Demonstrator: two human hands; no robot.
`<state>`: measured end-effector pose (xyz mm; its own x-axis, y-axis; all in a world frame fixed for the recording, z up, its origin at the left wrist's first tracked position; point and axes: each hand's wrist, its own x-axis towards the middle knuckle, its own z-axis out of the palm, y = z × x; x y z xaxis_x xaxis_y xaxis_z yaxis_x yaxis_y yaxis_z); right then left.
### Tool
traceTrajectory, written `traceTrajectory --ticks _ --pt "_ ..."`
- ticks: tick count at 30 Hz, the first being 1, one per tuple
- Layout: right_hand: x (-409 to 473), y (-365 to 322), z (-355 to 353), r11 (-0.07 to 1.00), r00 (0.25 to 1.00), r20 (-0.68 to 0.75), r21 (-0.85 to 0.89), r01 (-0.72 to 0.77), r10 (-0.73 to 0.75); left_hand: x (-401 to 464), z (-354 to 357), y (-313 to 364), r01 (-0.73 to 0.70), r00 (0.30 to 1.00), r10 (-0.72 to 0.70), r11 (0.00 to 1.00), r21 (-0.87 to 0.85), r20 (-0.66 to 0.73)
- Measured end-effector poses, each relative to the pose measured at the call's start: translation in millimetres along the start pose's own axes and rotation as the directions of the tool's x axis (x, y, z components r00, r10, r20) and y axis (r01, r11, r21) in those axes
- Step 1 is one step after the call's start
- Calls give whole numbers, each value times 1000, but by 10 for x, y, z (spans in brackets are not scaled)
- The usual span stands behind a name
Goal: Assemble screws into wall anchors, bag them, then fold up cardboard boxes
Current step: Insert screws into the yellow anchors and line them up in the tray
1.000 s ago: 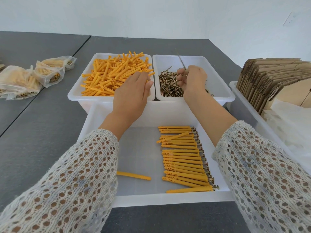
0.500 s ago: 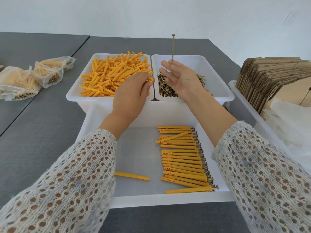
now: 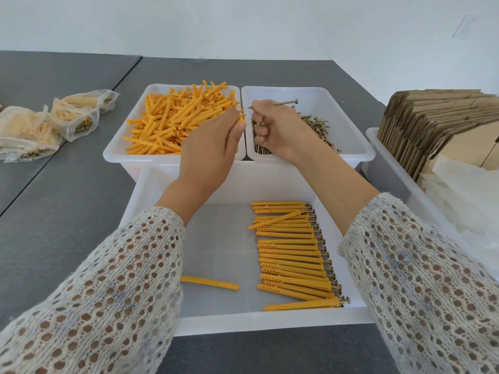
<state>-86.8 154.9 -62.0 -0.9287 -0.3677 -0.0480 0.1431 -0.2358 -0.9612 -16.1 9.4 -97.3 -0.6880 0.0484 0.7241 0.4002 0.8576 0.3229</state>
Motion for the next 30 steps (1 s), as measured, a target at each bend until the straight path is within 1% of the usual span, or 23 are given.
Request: traceTrajectory --ticks 3,5,8,10,14,16,20,24,30 --pt "-34 5 25 997 994 112 -75 14 -5 -16 24 -36 62 996 -66 996 59 66" --pt "-46 12 40 989 990 144 -145 30 -9 -19 36 -48 70 994 -75 995 67 77" --pt "-49 14 41 980 987 158 -195 49 -17 -18 40 -46 76 994 -81 996 56 78" --pt "-52 12 39 978 987 159 -200 53 -20 -18 40 -51 93 993 -96 995 45 74" --pt "-51 19 45 979 990 138 -197 44 -16 -16 38 -52 133 990 -132 991 -28 44" --pt "-53 24 51 971 990 141 -232 61 -29 -15 42 -61 141 989 -140 990 -29 44" --pt "-72 45 64 933 986 150 -337 123 -76 -8 56 -73 146 987 -146 989 4 63" --pt "-86 53 83 873 980 150 -452 186 -132 -5 64 -72 146 985 -149 988 41 85" --pt "-95 74 155 792 967 185 -556 251 -177 5 64 -48 171 984 -172 985 22 55"
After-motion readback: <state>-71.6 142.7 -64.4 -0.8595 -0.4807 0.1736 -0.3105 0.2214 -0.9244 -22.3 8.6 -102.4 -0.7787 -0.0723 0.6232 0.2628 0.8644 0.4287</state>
